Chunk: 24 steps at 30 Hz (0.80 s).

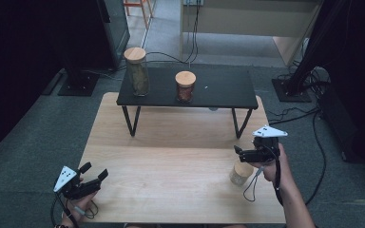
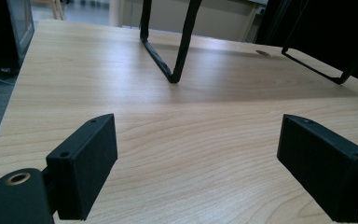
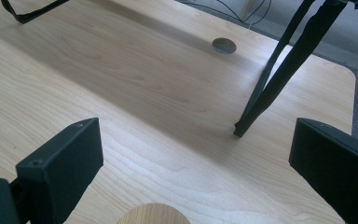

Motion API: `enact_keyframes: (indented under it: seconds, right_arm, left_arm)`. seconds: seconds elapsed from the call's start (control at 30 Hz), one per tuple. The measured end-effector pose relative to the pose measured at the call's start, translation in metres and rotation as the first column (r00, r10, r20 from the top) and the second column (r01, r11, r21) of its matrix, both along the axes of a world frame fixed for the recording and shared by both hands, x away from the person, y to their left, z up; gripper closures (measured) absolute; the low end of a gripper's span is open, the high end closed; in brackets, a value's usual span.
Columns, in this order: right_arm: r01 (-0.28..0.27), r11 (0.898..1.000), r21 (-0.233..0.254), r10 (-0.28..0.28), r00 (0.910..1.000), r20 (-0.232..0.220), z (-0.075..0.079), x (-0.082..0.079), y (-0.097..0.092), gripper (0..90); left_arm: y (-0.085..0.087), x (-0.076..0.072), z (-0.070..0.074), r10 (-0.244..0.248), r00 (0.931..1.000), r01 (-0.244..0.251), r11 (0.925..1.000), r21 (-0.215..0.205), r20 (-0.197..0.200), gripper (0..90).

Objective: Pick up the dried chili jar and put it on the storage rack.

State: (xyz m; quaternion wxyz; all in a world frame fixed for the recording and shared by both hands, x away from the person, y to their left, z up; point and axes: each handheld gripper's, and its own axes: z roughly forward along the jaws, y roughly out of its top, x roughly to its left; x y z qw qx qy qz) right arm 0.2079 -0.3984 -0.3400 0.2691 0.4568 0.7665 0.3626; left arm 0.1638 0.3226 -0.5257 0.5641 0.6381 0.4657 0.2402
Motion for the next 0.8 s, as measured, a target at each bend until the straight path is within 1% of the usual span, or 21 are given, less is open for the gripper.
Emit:
enact_keyframes:
  seconds: [0.07,0.33,0.8]
  right_arm:
    - [0.0,1.0,-0.005,0.0,1.0,0.001,-0.002,-0.002,0.0,2.7]
    - [0.003,1.0,0.002,-0.003,1.0,0.0,-0.013,-0.012,-0.005,2.7]
    - [-0.019,1.0,0.002,0.019,0.9998,0.008,-0.041,-0.034,-0.013,2.7]
  left_arm:
    - [0.0,-0.001,0.0,0.002,1.0,-0.002,1.0,-0.002,0.001,12.2]
    - [0.0,-0.001,0.0,0.001,1.0,-0.001,1.0,-0.001,0.004,12.2]
    - [0.0,0.0,0.0,-0.004,1.0,0.004,1.0,0.004,0.001,12.2]
